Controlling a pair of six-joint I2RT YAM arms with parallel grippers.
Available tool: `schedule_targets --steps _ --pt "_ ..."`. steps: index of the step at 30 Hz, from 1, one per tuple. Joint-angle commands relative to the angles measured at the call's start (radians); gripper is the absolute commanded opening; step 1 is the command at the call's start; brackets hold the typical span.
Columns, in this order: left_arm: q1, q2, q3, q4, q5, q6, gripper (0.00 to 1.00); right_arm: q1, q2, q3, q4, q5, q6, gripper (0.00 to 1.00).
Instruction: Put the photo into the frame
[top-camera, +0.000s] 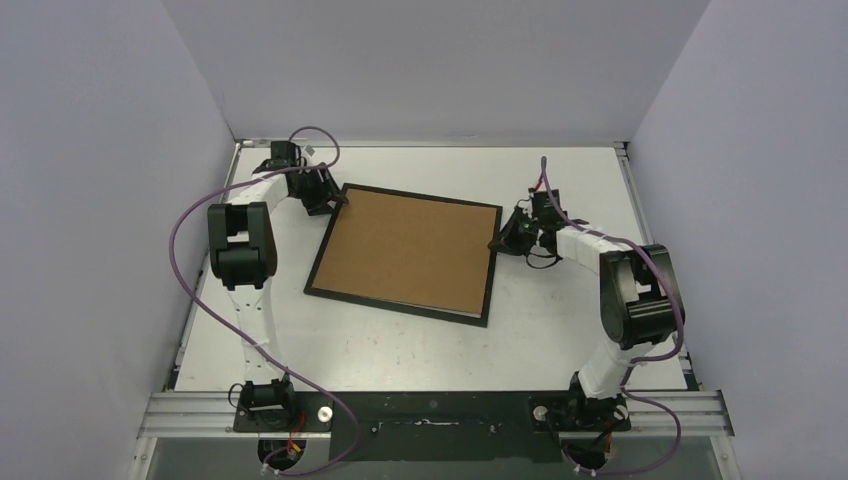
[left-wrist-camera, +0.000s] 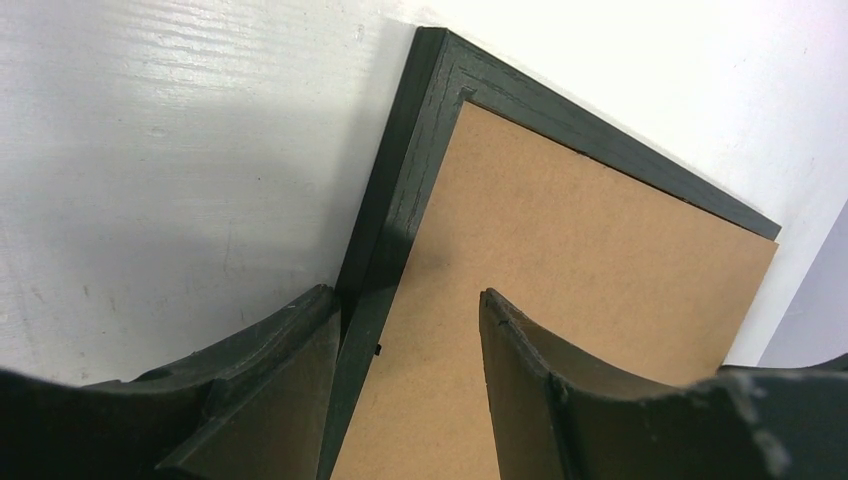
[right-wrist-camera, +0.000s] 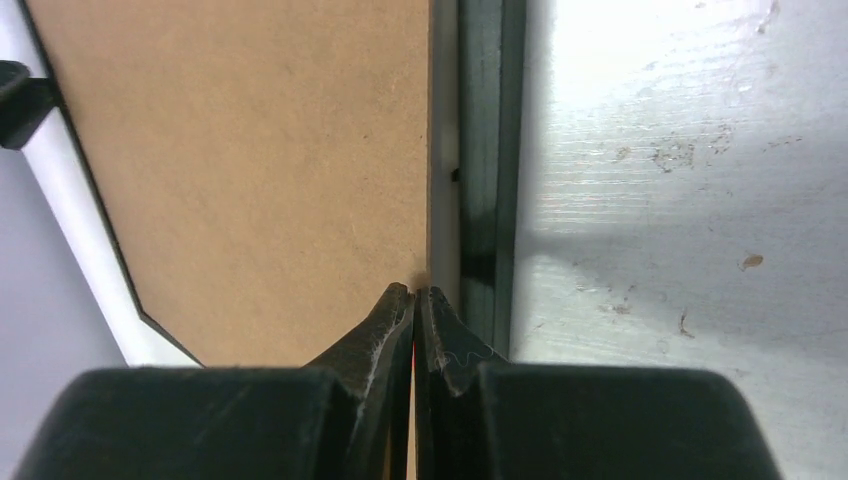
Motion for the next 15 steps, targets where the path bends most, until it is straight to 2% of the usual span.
schedule_targets --steps 1,9,15 --pt "-0.056 0.077 -0.026 -0.158 0.127 -0.04 0.5 0.052 -0.13 0.058 0.254 -0.168 0.081 0.0" --pt "-0.045 0.083 -0.012 -0.161 0.122 -0.037 0.5 0.04 -0.141 0.059 0.205 -0.129 0.066 0.05" --pt "-0.033 0.078 -0.015 -0.172 0.105 -0.025 0.53 0.017 -0.132 0.091 -0.147 0.139 -0.031 0.28"
